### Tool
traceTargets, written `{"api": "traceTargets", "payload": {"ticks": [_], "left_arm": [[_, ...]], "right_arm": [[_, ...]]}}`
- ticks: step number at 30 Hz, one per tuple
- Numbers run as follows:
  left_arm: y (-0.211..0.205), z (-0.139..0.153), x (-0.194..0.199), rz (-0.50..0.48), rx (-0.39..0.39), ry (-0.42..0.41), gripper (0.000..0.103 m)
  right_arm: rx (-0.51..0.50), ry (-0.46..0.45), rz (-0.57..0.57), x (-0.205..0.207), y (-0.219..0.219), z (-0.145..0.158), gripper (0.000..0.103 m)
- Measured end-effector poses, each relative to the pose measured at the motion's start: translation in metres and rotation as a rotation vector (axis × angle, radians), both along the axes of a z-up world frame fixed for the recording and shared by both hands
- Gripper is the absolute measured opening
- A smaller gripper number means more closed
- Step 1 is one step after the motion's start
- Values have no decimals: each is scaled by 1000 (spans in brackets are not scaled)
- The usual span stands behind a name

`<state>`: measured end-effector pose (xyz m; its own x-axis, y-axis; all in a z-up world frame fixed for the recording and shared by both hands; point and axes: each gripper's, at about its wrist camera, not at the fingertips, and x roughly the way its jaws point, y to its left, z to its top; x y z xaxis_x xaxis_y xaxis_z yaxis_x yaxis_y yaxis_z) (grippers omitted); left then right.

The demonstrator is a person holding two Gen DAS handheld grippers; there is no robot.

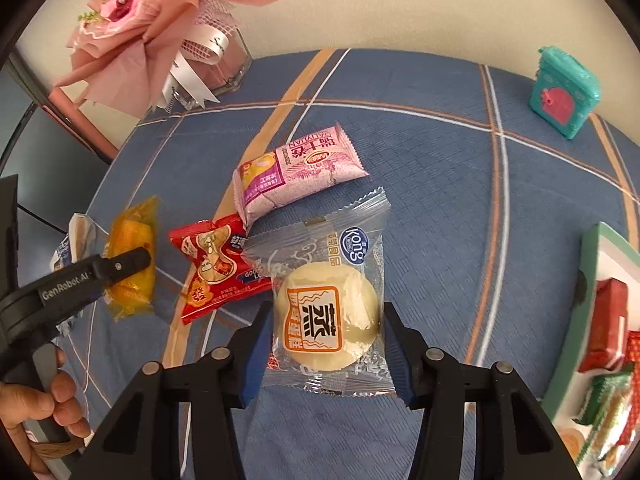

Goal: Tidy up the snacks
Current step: 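Grasp the yellow-wrapped cake with the left gripper while the right grasps the steamed bun pack, then carry the yellow cake and steamed bun over the tray with both grippers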

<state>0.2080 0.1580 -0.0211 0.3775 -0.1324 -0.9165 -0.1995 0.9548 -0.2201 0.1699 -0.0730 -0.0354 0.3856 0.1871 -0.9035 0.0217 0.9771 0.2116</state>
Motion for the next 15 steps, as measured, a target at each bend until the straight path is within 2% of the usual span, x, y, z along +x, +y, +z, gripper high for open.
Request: {"api": "traceTargets", "payload": {"ticks": [6,15], "left_arm": [[-26,36,-20,-13,-5,-71,42],[-89,70,-46,-50,-41,-119,42]], "right_arm": [[12,-28,-24,-23,-12,18,54],[24,-61,-97,-58,-52,44,54]]}}
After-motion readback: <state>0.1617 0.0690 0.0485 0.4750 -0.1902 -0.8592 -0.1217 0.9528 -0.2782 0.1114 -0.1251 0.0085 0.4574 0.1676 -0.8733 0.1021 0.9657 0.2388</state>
